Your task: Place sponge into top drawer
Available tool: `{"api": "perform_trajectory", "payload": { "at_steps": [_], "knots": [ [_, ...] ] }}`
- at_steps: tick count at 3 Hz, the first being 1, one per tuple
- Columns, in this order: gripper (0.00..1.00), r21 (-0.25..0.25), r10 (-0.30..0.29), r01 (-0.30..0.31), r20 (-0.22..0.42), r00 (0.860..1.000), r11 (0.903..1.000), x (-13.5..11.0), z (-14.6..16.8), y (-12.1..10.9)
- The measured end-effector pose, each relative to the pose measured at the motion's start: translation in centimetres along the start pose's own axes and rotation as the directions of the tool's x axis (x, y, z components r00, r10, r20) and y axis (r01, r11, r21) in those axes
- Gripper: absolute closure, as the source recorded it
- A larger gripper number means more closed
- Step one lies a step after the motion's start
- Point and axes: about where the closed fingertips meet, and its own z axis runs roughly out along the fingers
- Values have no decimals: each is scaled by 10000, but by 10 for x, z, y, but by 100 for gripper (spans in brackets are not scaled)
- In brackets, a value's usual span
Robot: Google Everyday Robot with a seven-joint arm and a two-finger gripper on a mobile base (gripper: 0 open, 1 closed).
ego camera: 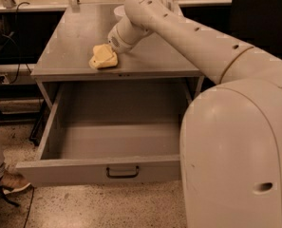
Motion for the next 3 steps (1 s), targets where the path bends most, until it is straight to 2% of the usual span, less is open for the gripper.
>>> {"api": "perform_trajectory", "payload": {
  "at_steps": [1, 2, 3],
  "knots": [
    [49, -112, 101, -101, -20, 9999, 9999, 3, 4, 3],
    [71, -101, 57, -54, 208, 9998, 9999, 2, -6, 5],
    [95, 60, -142, 139, 657, 9977, 9999, 12, -46, 12]
  ]
}}
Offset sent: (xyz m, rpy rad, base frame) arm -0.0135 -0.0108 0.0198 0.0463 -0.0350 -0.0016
